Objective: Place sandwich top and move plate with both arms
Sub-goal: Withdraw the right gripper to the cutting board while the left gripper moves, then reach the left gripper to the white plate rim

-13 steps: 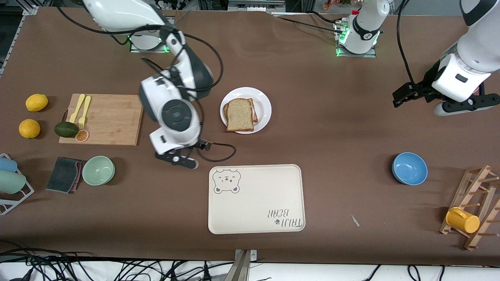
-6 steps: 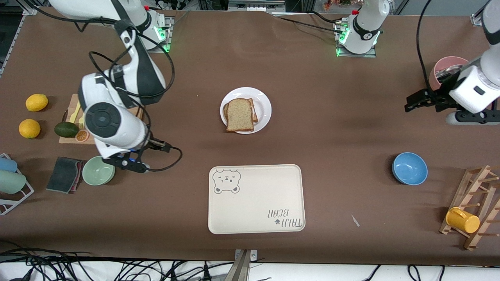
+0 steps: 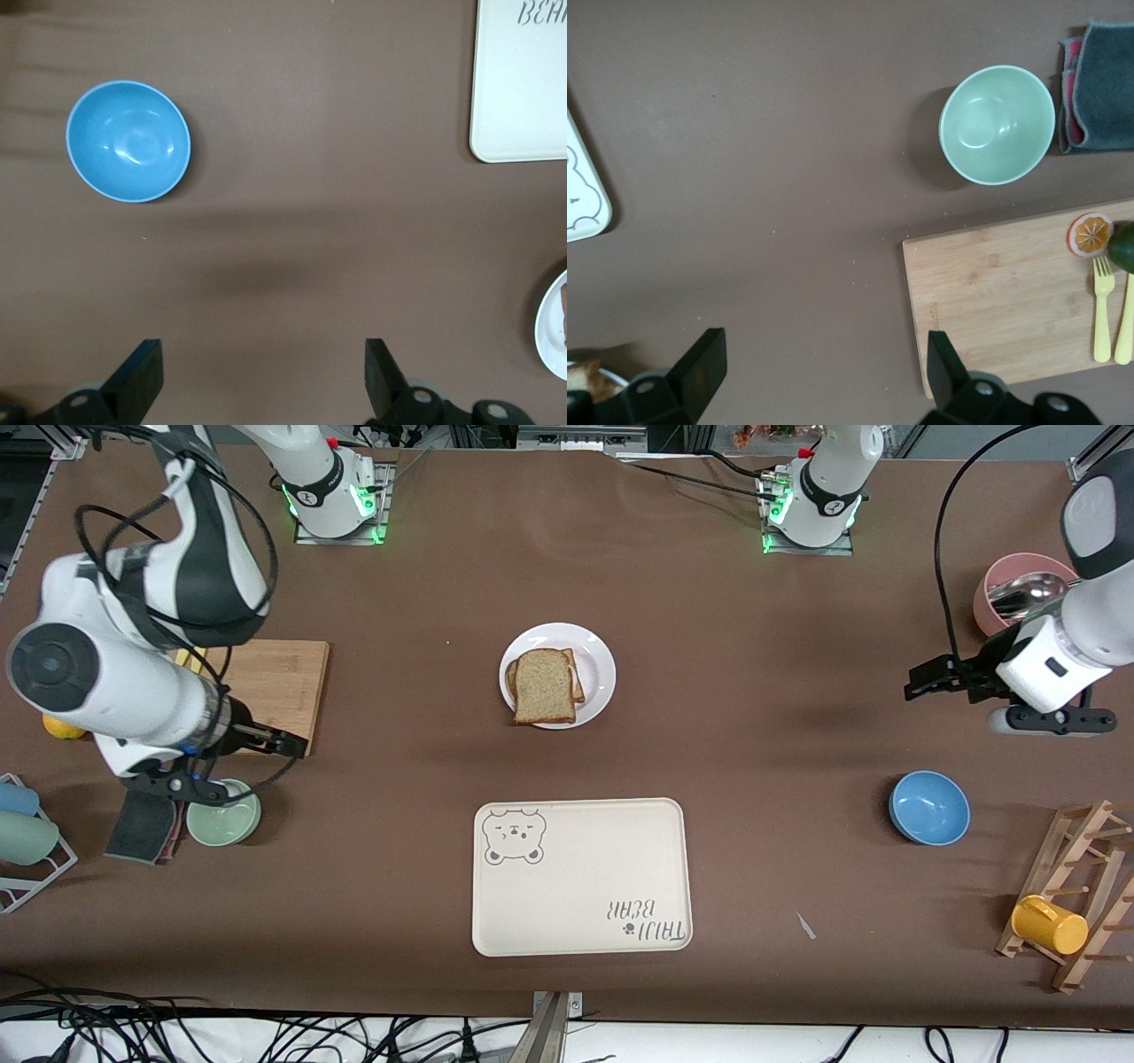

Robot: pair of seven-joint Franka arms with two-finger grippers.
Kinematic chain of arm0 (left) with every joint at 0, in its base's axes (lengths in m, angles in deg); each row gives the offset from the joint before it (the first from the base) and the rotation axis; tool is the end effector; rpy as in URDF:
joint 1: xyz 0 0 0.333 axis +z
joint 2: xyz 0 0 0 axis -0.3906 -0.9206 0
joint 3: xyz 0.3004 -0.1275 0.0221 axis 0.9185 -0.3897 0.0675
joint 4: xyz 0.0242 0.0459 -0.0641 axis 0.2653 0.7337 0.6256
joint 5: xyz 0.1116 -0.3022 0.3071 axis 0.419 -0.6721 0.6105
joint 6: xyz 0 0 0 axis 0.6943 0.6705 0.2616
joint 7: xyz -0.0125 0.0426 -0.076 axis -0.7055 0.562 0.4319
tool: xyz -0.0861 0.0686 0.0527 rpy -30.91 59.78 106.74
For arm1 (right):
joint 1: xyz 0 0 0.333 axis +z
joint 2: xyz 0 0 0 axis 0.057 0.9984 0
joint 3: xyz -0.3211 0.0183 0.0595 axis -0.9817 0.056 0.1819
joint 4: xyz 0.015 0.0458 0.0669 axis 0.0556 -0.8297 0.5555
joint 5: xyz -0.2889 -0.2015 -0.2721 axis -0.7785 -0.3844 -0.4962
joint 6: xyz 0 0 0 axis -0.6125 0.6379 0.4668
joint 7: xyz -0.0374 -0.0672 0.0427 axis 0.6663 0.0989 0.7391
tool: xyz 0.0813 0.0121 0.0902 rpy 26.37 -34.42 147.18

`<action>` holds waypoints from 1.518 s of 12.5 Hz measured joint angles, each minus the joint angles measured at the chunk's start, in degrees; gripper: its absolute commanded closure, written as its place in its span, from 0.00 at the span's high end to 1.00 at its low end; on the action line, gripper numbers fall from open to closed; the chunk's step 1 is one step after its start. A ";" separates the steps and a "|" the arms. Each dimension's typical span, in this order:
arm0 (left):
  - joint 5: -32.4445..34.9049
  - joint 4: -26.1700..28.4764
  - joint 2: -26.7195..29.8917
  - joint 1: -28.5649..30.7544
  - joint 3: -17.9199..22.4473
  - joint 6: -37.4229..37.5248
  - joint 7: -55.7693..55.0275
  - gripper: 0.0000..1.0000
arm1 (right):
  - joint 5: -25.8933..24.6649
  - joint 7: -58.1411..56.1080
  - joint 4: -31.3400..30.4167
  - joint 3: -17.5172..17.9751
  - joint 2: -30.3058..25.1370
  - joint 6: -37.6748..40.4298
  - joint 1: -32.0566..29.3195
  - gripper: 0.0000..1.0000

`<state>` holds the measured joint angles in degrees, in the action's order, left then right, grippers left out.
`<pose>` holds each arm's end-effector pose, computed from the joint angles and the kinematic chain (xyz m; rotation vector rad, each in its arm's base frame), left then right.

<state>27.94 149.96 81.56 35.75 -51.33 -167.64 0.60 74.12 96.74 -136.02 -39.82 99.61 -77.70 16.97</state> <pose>0.6240 -0.0032 0.4667 3.0356 0.0189 -0.1597 0.6967 0.1121 0.4337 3.0910 -0.3204 -0.1702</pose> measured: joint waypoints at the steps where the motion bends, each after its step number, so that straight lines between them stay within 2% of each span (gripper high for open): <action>1: -1.00 1.18 0.01 0.00 -0.11 -0.81 0.00 1.00 | 0.41 -1.13 -1.30 -0.13 -1.13 -0.89 -0.39 1.00; 3: -4.84 3.88 0.03 -0.02 -0.55 -2.80 0.04 1.00 | 0.48 -3.53 -5.76 -0.03 -4.12 -4.68 -1.53 1.00; 6: -11.10 7.80 0.05 -0.05 -1.47 -5.02 0.04 1.00 | 0.53 -8.65 -9.55 0.66 -8.25 -5.28 -6.40 1.00; 8: -16.71 10.41 -0.06 -0.07 -2.15 -7.59 0.10 1.00 | 0.56 -10.05 -9.83 3.32 -10.95 -3.18 -11.45 1.00; 10: -22.24 11.81 -0.97 -0.18 -3.42 -9.42 0.17 1.00 | 0.56 -10.17 -10.08 4.87 -12.79 0.73 -13.88 1.00; 12: -25.68 12.18 -2.67 -0.36 -6.51 -11.90 0.10 1.00 | 0.45 -10.36 -10.11 5.26 -13.30 2.19 -14.44 1.00; 16: -28.46 13.06 -9.45 -1.35 -13.94 -20.03 -0.15 1.00 | 0.36 -14.75 -10.05 5.93 -16.22 2.20 -16.96 1.00; 19: -38.99 17.85 -12.68 -1.59 -18.75 -30.43 1.02 0.98 | 0.01 -15.32 -10.06 6.94 -18.27 2.24 -17.21 1.00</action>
<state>-11.05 167.81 68.89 34.15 -70.08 -198.07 1.62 74.13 81.42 -146.08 -32.88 81.34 -75.45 -0.24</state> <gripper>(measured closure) 0.000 0.000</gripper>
